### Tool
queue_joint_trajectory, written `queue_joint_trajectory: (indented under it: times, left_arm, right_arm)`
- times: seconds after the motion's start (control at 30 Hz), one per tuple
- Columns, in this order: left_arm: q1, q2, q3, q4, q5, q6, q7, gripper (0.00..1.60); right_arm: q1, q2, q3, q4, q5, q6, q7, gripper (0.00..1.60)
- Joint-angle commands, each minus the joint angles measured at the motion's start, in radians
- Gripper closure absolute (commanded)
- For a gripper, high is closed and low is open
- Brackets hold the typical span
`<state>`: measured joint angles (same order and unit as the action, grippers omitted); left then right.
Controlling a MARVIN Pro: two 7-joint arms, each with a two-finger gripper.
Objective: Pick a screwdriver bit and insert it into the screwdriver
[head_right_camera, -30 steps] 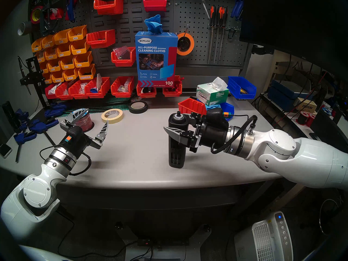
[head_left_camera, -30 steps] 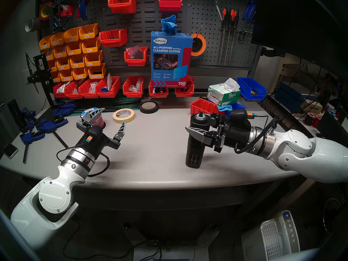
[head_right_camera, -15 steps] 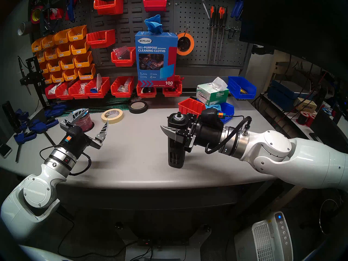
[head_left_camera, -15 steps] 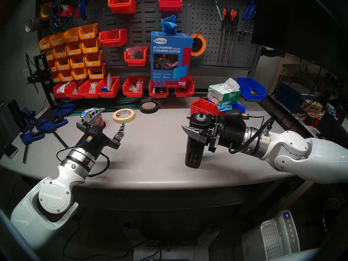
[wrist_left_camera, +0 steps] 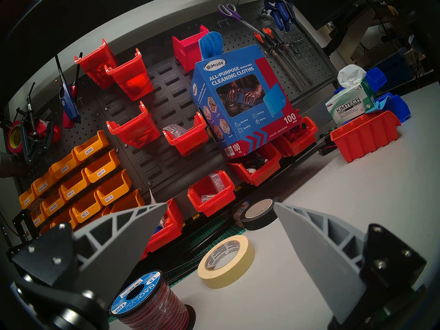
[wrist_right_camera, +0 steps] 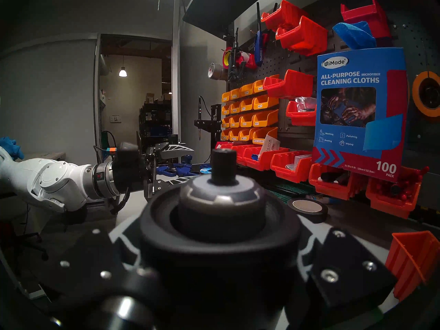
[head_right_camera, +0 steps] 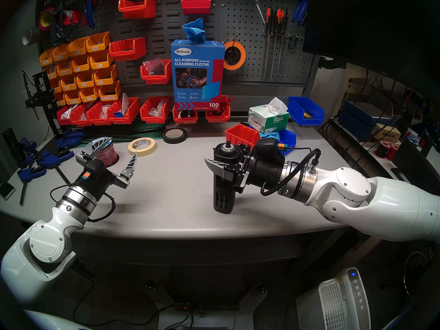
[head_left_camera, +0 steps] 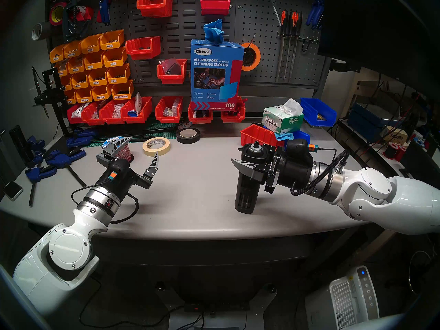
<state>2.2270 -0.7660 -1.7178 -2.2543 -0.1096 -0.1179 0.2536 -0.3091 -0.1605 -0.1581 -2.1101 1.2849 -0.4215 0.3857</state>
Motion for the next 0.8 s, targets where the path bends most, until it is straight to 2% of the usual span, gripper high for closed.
queue_joint_trajectory:
  times: [0.0,0.17,0.2,0.27,0.33,0.37,0.4,0.43,0.47,0.77]
  left_arm:
    - [-0.009,0.001,-0.018,-0.025,-0.002,-0.011,0.004,0.00]
    - [-0.009,0.001,-0.018,-0.025,-0.002,-0.012,0.004,0.00]
    - [-0.009,0.001,-0.018,-0.025,-0.002,-0.012,0.004,0.00]
    - [-0.009,0.001,-0.018,-0.025,-0.002,-0.012,0.004,0.00]
    - [-0.009,0.001,-0.018,-0.025,-0.002,-0.012,0.004,0.00]
    - [-0.009,0.001,-0.018,-0.025,-0.002,-0.012,0.003,0.00]
    - [-0.009,0.001,-0.018,-0.026,-0.002,-0.012,0.003,0.00]
    - [-0.009,0.001,-0.018,-0.026,-0.002,-0.012,0.003,0.00]
    - [-0.009,0.001,-0.018,-0.026,-0.002,-0.012,0.003,0.00]
    - [-0.009,0.001,-0.019,-0.026,-0.002,-0.012,0.003,0.00]
  right_arm:
    - [0.029,-0.001,0.033,-0.024,0.015,-0.035,-0.005,1.60]
    - [0.032,-0.002,0.034,-0.025,0.028,-0.024,-0.001,1.60]
    - [0.032,0.000,0.033,-0.027,0.028,-0.022,0.000,1.34]
    - [0.032,0.001,0.033,-0.028,0.029,-0.022,0.000,1.47]
    - [0.033,0.003,0.033,-0.028,0.030,-0.018,0.002,1.45]
    - [0.032,0.004,0.032,-0.028,0.031,-0.018,0.002,1.19]
    - [0.031,0.005,0.031,-0.028,0.033,-0.019,0.002,0.38]
    - [0.031,0.006,0.031,-0.027,0.033,-0.019,0.001,0.27]
    - [0.032,0.007,0.031,-0.027,0.033,-0.019,0.003,0.06]
    - [0.031,0.012,0.032,-0.025,0.032,-0.025,0.010,0.00]
